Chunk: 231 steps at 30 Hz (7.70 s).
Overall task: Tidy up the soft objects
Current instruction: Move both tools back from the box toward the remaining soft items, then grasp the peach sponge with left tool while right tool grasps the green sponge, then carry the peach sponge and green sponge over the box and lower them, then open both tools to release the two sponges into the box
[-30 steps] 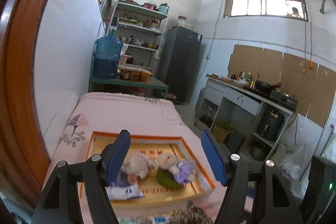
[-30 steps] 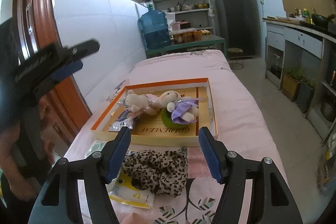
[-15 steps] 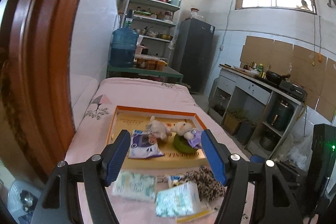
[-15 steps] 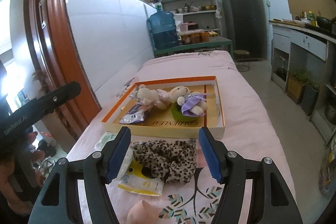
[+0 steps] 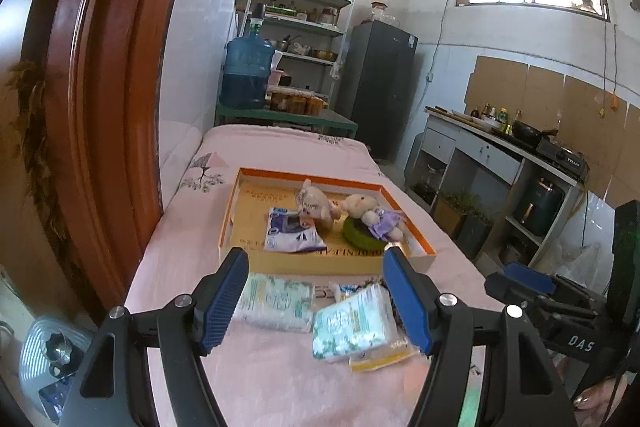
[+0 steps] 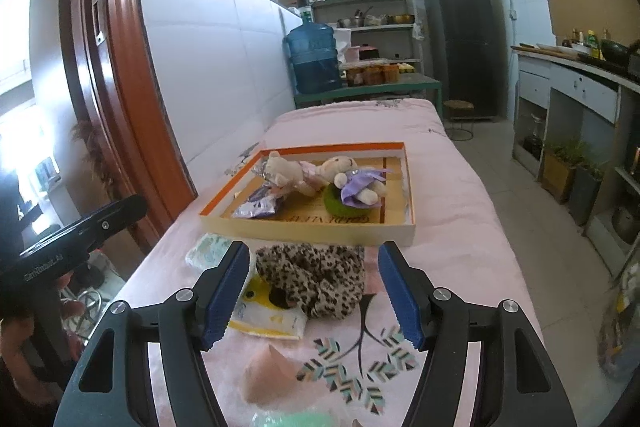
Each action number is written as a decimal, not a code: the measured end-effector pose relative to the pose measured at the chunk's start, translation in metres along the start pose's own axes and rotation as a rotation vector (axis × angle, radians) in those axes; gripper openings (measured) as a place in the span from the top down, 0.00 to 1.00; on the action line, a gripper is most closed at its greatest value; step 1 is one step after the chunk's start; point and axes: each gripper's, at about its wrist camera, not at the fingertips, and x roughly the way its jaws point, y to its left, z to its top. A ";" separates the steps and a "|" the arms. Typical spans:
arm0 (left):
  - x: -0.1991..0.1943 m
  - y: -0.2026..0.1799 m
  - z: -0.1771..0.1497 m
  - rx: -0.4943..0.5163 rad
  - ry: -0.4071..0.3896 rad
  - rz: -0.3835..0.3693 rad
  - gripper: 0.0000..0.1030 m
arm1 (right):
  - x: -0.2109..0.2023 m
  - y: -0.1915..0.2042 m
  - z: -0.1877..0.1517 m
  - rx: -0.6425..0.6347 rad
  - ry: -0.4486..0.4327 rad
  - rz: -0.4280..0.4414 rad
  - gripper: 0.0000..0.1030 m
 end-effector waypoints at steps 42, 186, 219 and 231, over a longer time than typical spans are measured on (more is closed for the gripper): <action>0.021 -0.045 -0.073 0.069 0.207 -0.207 0.33 | -0.005 0.014 -0.097 -0.059 0.269 0.038 0.27; 0.157 0.057 0.052 -0.002 0.182 0.016 0.62 | 0.175 0.005 0.072 -0.153 0.208 0.096 0.44; 0.202 0.080 0.023 -0.039 0.308 0.041 0.62 | 0.226 0.014 0.054 -0.156 0.301 0.096 0.42; 0.194 0.079 0.026 -0.048 0.271 0.014 0.50 | 0.213 0.012 0.054 -0.134 0.281 0.124 0.33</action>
